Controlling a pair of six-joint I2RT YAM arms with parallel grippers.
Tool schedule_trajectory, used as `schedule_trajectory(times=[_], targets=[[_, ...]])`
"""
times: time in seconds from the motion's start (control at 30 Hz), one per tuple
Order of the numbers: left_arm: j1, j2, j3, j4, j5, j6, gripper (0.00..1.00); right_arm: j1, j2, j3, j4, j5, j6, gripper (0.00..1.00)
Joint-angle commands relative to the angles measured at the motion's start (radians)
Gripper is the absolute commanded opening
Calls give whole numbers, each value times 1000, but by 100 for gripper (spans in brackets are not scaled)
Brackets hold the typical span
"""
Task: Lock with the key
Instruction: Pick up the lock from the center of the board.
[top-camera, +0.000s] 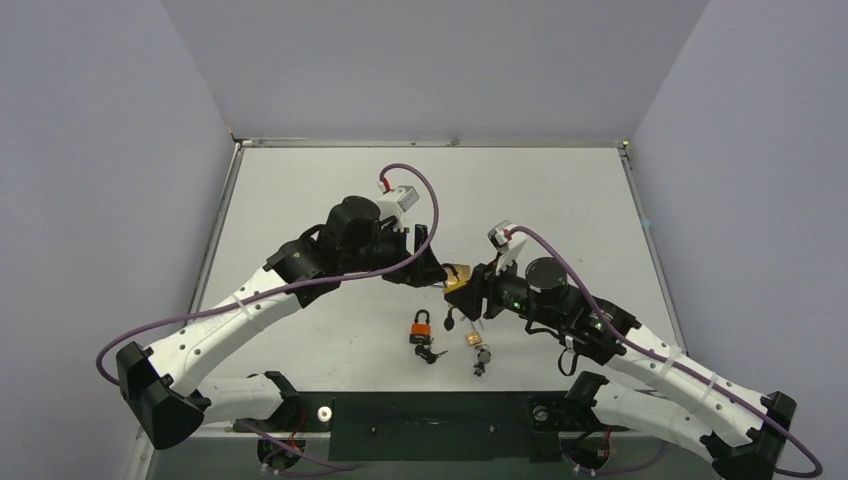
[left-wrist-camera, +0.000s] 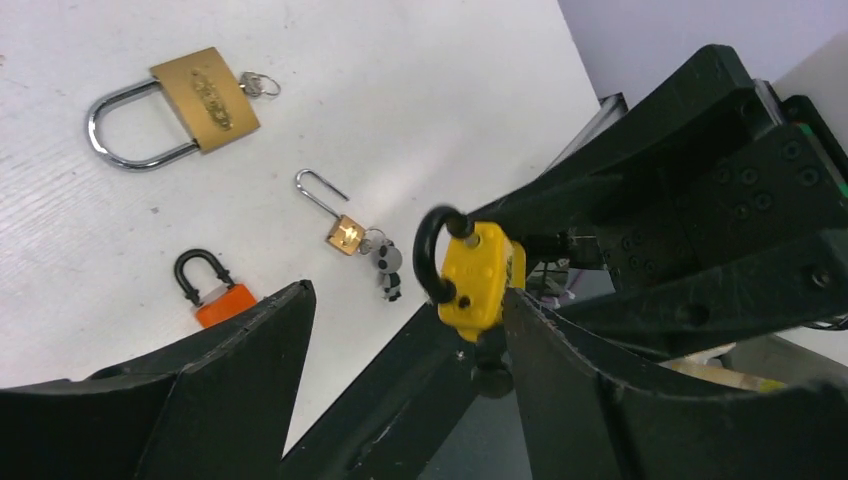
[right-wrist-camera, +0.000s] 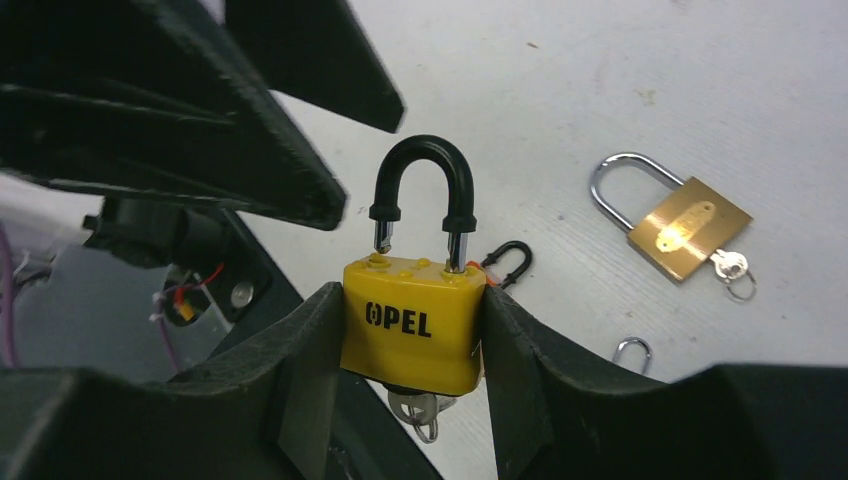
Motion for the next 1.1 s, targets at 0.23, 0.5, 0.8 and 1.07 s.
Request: schedule_trajectory(times=[0.23, 0.5, 0.8, 1.07], targets=[[19, 16, 68, 50, 178, -51, 45, 145, 60, 249, -122, -56, -177, 0], [37, -8, 59, 39, 249, -87, 15, 185, 83, 298, -187, 20, -225, 0], [45, -32, 48, -13, 285, -87, 25, 187, 88, 335, -233, 44, -267, 0], [51, -36, 58, -45, 290, -76, 30, 196, 100, 348, -256, 58, -286, 0]])
